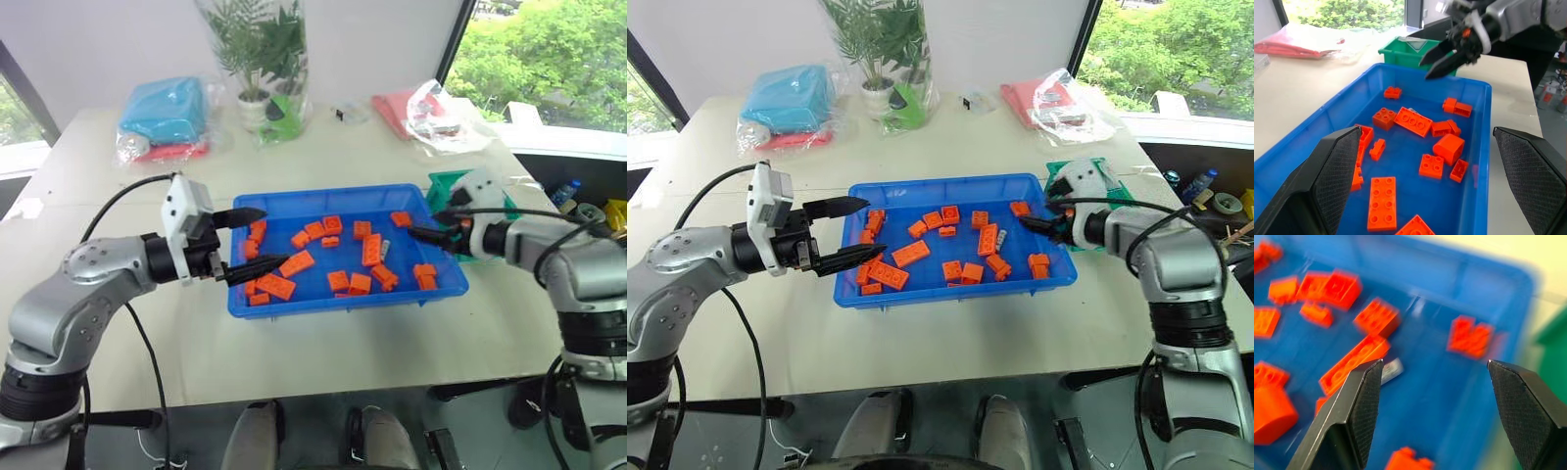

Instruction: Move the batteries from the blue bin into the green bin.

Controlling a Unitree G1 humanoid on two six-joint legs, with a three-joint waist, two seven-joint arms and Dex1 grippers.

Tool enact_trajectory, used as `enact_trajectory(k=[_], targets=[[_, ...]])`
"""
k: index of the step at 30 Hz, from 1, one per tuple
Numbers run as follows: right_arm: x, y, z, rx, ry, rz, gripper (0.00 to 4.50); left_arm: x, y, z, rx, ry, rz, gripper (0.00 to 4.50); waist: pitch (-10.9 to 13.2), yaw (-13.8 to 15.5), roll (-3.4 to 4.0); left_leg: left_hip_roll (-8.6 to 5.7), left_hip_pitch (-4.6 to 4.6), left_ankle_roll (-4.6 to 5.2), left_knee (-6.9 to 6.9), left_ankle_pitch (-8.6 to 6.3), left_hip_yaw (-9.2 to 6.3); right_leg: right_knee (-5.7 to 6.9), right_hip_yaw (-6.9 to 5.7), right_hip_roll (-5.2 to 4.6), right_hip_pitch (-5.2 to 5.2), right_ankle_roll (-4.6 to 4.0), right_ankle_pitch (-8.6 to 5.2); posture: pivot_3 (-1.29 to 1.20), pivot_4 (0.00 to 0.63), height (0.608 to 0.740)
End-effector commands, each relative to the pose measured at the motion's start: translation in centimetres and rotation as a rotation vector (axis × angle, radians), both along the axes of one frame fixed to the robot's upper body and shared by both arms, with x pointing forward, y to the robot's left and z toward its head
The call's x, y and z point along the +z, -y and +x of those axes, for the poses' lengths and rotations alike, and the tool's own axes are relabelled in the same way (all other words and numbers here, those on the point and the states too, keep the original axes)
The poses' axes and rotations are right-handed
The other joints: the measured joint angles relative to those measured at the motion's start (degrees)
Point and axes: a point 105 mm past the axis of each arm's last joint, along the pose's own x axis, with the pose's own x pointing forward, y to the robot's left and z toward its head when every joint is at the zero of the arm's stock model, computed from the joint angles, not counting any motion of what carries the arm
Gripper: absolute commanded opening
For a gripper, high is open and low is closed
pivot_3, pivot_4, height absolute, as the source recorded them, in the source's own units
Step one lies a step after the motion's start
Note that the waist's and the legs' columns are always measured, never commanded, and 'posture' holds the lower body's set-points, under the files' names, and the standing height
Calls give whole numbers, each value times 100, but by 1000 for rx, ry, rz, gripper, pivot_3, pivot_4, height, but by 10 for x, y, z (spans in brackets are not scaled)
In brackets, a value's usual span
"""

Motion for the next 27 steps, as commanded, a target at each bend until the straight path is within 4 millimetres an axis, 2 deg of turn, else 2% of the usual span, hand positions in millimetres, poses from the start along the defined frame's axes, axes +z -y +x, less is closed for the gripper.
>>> enact_trajectory(k=[1, 7, 13, 19, 27], targets=[[3, -10, 1, 40, 44, -28, 3473, 14, -2, -4, 8, 56, 0, 4500, 0, -2, 0, 0, 0, 0, 0, 0, 0, 0, 0, 0, -2, 0, 0, 0, 150, 668], [-17, -27, 5, 87, 28, -63, 3473, 17, -4, -5, 25, 63, 1, 4500, -1, -2, -1, -1, 0, 10, 0, 6, 0, 0, 0, 1, 4, 0, 1, 0, 150, 668], [-25, -39, 9, 104, 25, -62, 3473, 20, -6, -6, 40, 68, -5, 4500, -5, -8, -9, 0, -1, 12, -1, 7, 1, 4, 0, 1, 9, -5, 4, 0, 150, 668], [-38, -42, 12, 107, 14, -89, 3473, 21, -6, -5, 45, 70, -4, 4500, -7, -7, -12, -2, 1, 11, 2, 7, 0, 3, -1, 1, 5, -3, 3, 0, 150, 668], [-42, -39, 11, 95, 5, -92, 3473, 22, -7, -4, 43, 71, -3, 4500, -8, -5, -13, -1, 2, 12, 2, 7, -1, 4, -1, 2, 5, -4, 3, 0, 150, 668]])
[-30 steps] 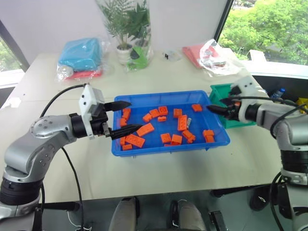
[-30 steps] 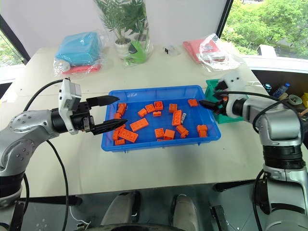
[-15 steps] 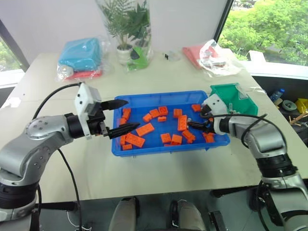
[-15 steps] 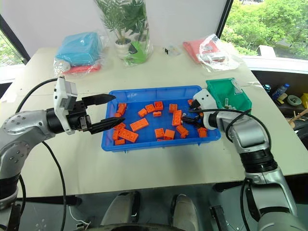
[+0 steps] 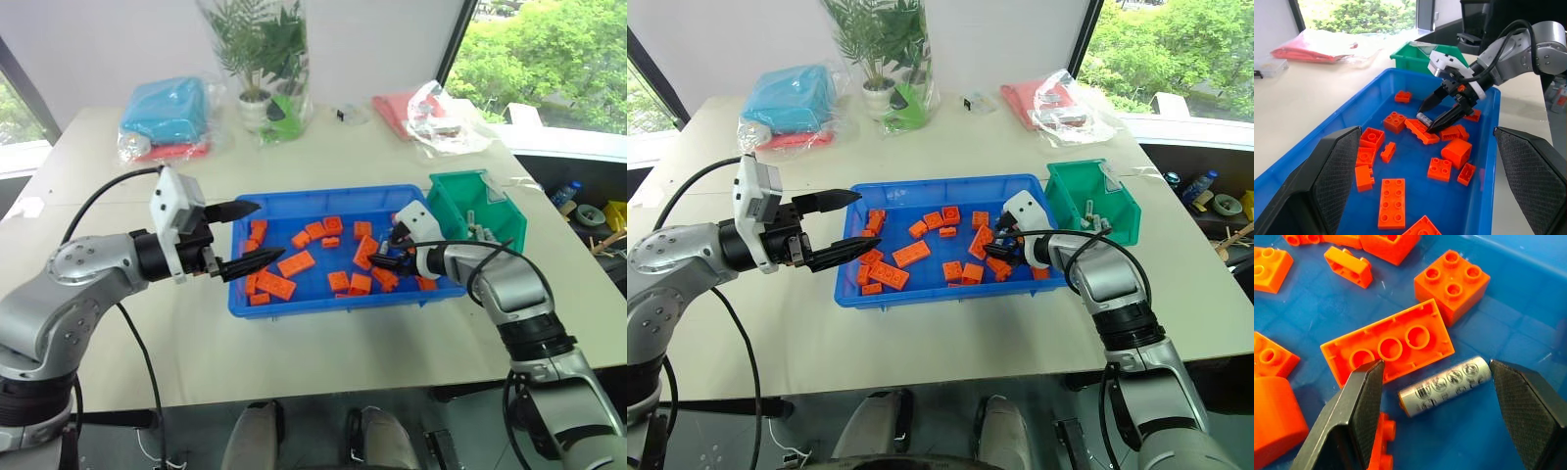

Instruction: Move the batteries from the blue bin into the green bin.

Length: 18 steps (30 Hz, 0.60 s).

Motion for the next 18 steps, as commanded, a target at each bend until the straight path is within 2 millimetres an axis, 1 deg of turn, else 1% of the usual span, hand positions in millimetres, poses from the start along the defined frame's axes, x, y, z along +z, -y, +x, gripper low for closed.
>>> enact_trajectory(k=[1, 3, 5, 7, 9, 11, 14, 18], targets=[[4, 5, 1, -11, 21, -11, 3473, 12, -2, -2, 0, 51, 2, 4500, 0, 1, 0, 0, 0, 0, 0, 0, 0, 0, 0, 0, -1, 0, 0, 0, 150, 668], [5, 7, 0, -15, 23, -10, 3473, 11, -2, -2, 0, 52, 3, 4500, 0, 0, 0, 0, 0, -1, 1, -1, 0, 0, 0, 0, -1, 0, 0, 0, 150, 668], [12, 9, 1, -28, 32, 13, 3473, 11, -2, -2, -1, 51, 3, 4500, 0, 0, 0, 0, 0, 0, 0, 0, 0, 0, 0, 0, 0, 0, 0, 0, 150, 668], [25, 10, 2, -43, 47, 62, 3473, 10, -3, -2, -2, 51, 3, 4500, 0, 1, 1, 0, 0, 0, 0, 0, 0, 0, 0, 0, 1, -1, 0, 0, 150, 668], [42, 12, 4, -57, 68, 107, 3473, 9, -2, -2, -4, 51, 5, 4500, 1, 1, 1, 0, -1, 0, 1, 0, 0, 0, 0, 0, 3, -2, 1, 0, 150, 668], [52, 16, 4, -74, 86, 115, 3473, 9, -2, -2, -5, 53, 4, 4500, 1, -3, 2, 0, -2, 0, 1, 0, 0, 1, 0, 0, 4, -7, 4, 0, 150, 668], [54, 18, 2, -79, 85, 113, 3473, 9, -3, -1, -6, 55, 4, 4500, 0, -4, 0, 0, -2, 1, -1, 0, 0, 3, 0, 0, 3, -5, 3, 0, 150, 668], [37, 19, -3, -76, 48, 76, 3473, 9, -2, -1, -9, 57, 2, 4500, 0, 3, 0, 0, -1, 0, 0, 0, 0, 1, 0, 0, 0, -1, 1, 0, 150, 668]])
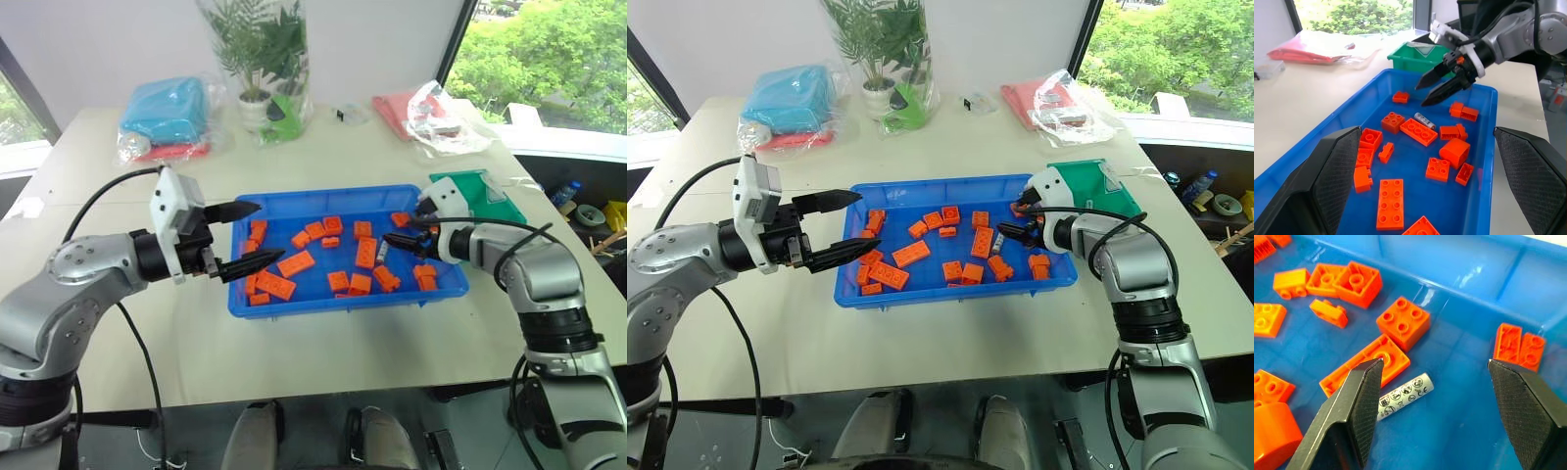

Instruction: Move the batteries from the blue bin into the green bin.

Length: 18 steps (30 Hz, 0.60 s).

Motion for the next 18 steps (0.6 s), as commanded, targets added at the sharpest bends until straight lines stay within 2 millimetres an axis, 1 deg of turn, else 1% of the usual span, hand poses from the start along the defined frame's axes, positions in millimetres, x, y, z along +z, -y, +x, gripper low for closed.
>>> enact_trajectory(k=[1, 3, 5, 10, 18], targets=[[-4, -1, -4, 10, 12, -29, 3473, 9, -1, -1, 3, 53, 0, 4500, 0, 3, 0, 0, 0, -1, 0, 0, 0, 0, 0, 0, 0, 0, 0, 0, 150, 668], [-12, -3, -5, 13, -4, -31, 3473, 9, -1, 0, 3, 56, 0, 4500, 0, 0, 1, 0, 0, 0, 0, 0, 0, 0, 0, -1, 1, 0, 0, 0, 150, 668], [-15, -4, -5, 15, -10, -33, 3473, 10, -1, 0, 3, 57, 1, 4500, 0, -6, 1, 0, -2, 0, 0, 0, 1, 1, 0, -1, 3, 0, 0, 0, 150, 668], [-27, -7, 0, 10, -17, -54, 3473, 11, -3, 0, 9, 60, 5, 4500, 0, -2, 0, 0, -1, 1, 0, 1, 0, 1, 0, 0, 2, 0, 0, 0, 150, 668], [-36, -13, 4, 28, -26, -67, 3473, 13, -4, -1, 17, 64, 6, 4500, 0, -2, 0, 0, 1, 1, 0, 0, -1, 1, 0, 0, 0, 0, 0, 0, 150, 668]])
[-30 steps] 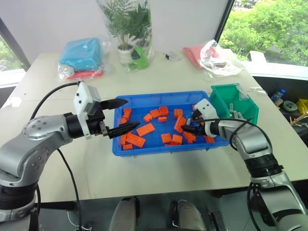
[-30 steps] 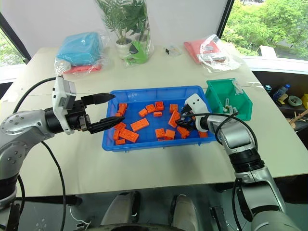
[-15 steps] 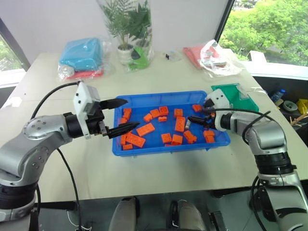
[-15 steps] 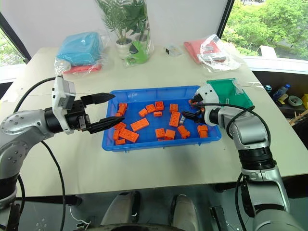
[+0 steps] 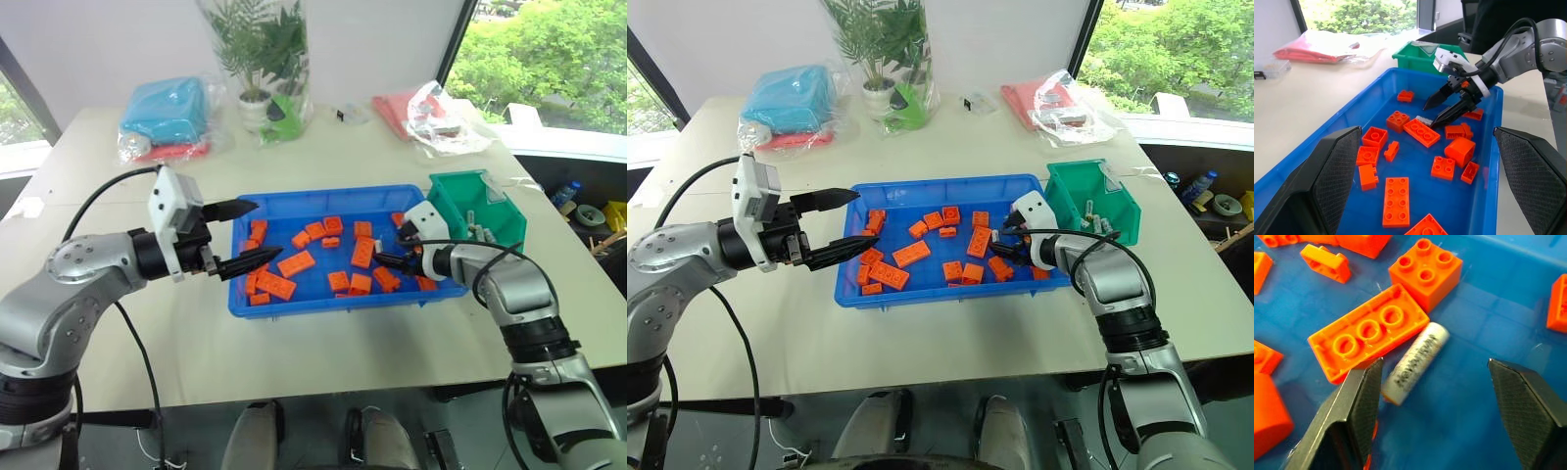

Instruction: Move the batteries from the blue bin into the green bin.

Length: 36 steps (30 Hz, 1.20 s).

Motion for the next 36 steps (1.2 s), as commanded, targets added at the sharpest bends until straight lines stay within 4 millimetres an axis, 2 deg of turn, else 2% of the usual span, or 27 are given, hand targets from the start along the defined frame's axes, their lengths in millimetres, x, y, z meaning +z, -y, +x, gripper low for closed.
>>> enact_trajectory(k=[1, 5, 9, 12, 14, 16, 18, 20, 23, 26, 28, 30, 34, 36], targets=[[5, -4, 3, 15, 23, 1, 3473, 13, -2, -3, 7, 61, 3, 4500, 0, -2, 0, 0, 0, 0, 0, 0, 0, 0, 0, 0, 0, 0, 0, 0, 150, 668], [7, -6, 0, 31, 24, 19, 3473, 13, -3, -3, 11, 61, 2, 4500, -1, -1, -1, 0, 0, 0, 0, 0, 0, 0, 0, 0, 2, 0, 0, 0, 150, 668], [9, -8, -2, 41, 25, 25, 1631, 11, -4, -3, 12, 57, 1, 4500, 0, 0, 0, 0, 0, 0, 0, 0, 0, 1, 0, 0, 2, -1, 1, 0, 150, 668], [18, -9, -3, 42, 43, 34, 109, 10, -2, -3, 3, 50, -1, 4500, 0, 6, 0, 0, 0, 0, 1, 0, 0, 1, 0, 0, 1, 0, 0, 0, 150, 668], [29, -8, -4, 43, 63, 47, 109, 8, -1, -3, -4, 46, 0, 4500, 1, 5, 1, 0, 0, 0, 2, 0, 0, 0, 0, -1, 0, 0, 0, 0, 150, 668], [48, 2, -2, 14, 99, 65, 109, 8, -1, -3, -9, 44, 1, 4500, 2, 5, 4, 0, -2, 0, 2, 0, 0, 0, 0, -1, 1, -1, 1, 0, 150, 668], [73, 23, 1, -52, 152, 82, 109, 7, -1, -3, -15, 42, 4, 4500, 6, 8, 9, 0, -3, 0, 2, 0, 0, 1, 0, -1, 1, -2, 1, 0, 150, 668], [99, 53, 2, -138, 205, 84, 109, 7, -1, -3, -18, 41, 7, 4500, 9, 23, 14, -2, -3, 0, 3, 0, 0, 0, 0, -2, 0, -3, 2, 0, 150, 668], [122, 100, 0, -278, 258, 48, 109, 6, -1, -2, -21, 39, 6, 4500, 7, 24, 11, -4, -3, -10, 5, -6, -1, -6, 0, -3, -3, 0, -1, 0, 150, 668], [125, 136, -4, -383, 260, 7, 109, 5, 0, -1, -29, 36, 3, 4500, -1, 3, -2, -3, 1, -13, -1, -8, 1, -11, 0, -1, 0, 5, -4, 0, 150, 668], [117, 142, -4, -399, 239, -1, 109, 4, 1, -1, -34, 32, 0, 4500, -2, -13, -3, -2, 0, -13, -2, -8, 3, -10, 0, -1, 9, 5, -4, 0, 150, 668], [112, 140, -2, -389, 226, 19, 109, 4, 1, -1, -37, 29, -1, 4500, 1, -36, 1, 2, 0, -8, -2, -5, 10, -6, 1, -2, 12, 5, -3, 0, 150, 668], [111, 136, 5, -362, 253, 25, 1939, 7, -2, 1, -40, 28, -12, 4500, 6, -34, 12, 2, 0, 2, -3, 1, 10, 2, 1, -1, 8, 5, -2, 0, 150, 668], [113, 142, 5, -335, 277, -16, 3002, 10, -4, 2, -36, 31, -14, 4500, 8, -15, 13, 1, -1, 2, -2, 1, 11, 1, 1, -3, 8, 5, -2, 0, 150, 668]])
